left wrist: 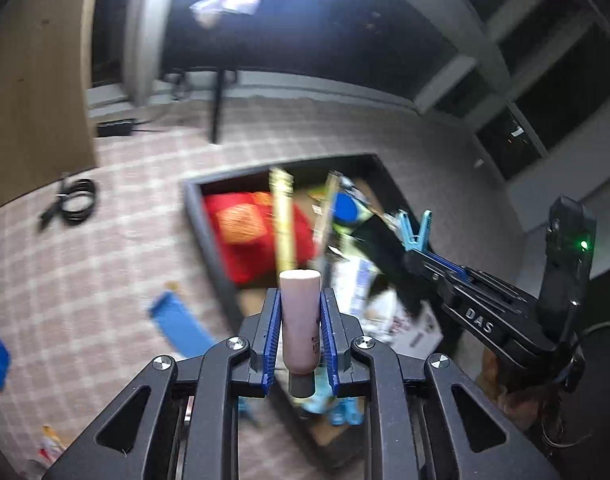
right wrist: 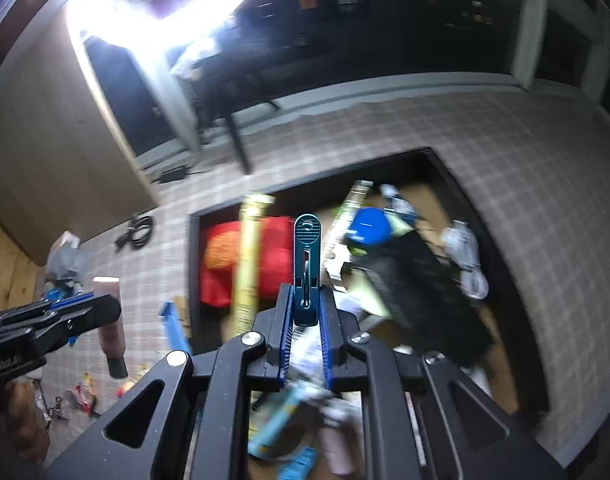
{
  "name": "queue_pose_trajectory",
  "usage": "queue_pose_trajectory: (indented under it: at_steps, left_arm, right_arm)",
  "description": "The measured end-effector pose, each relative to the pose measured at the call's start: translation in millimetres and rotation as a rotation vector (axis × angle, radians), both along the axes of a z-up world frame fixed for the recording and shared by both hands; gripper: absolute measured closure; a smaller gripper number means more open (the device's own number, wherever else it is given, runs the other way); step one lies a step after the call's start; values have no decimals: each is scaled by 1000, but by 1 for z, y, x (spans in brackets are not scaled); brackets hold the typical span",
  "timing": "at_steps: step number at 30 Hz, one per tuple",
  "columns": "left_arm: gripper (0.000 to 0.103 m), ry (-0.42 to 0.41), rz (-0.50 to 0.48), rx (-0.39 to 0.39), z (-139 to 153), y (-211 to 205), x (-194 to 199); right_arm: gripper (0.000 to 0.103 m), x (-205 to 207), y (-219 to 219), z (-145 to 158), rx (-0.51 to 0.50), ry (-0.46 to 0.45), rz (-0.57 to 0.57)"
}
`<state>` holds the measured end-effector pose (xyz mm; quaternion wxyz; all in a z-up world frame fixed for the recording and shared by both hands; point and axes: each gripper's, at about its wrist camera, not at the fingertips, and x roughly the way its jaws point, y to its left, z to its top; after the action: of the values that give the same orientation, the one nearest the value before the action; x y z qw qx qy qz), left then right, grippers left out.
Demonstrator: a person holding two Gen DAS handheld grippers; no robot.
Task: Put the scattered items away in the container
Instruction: 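Carry both items to the black box and open both tools to drop them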
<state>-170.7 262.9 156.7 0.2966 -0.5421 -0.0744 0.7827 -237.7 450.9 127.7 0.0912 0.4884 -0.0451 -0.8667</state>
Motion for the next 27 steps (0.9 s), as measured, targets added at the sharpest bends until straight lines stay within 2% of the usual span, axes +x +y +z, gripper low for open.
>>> queue_pose_trajectory:
  at_steps: [9, 10, 12, 13, 14, 20, 27]
  left_arm:
    - [84, 14, -109, -17, -3, 61, 28]
    - [72, 16, -114, -34, -4, 64, 30]
    - [44, 18, -97, -59, -5, 64, 31]
    - [44, 27, -83, -59, -4, 60, 32]
    - [44, 30, -75, -65, -3, 57, 31]
    - [46, 42, -13, -101, -4, 2, 24]
    - [47, 38, 153, -173, -10, -116, 17]
  right_arm:
    - [91, 13, 52, 0, 5, -11, -83]
    - [89, 15, 53, 0, -2, -17, -79]
    - [70, 15, 54, -1, -2, -32, -84]
    - [57, 17, 54, 0, 2, -23, -91]
    - [55, 19, 53, 2, 4, -5, -87]
    - [55, 24, 32, 11, 3, 28, -6]
    - [55, 33, -17, 7, -17, 14, 165]
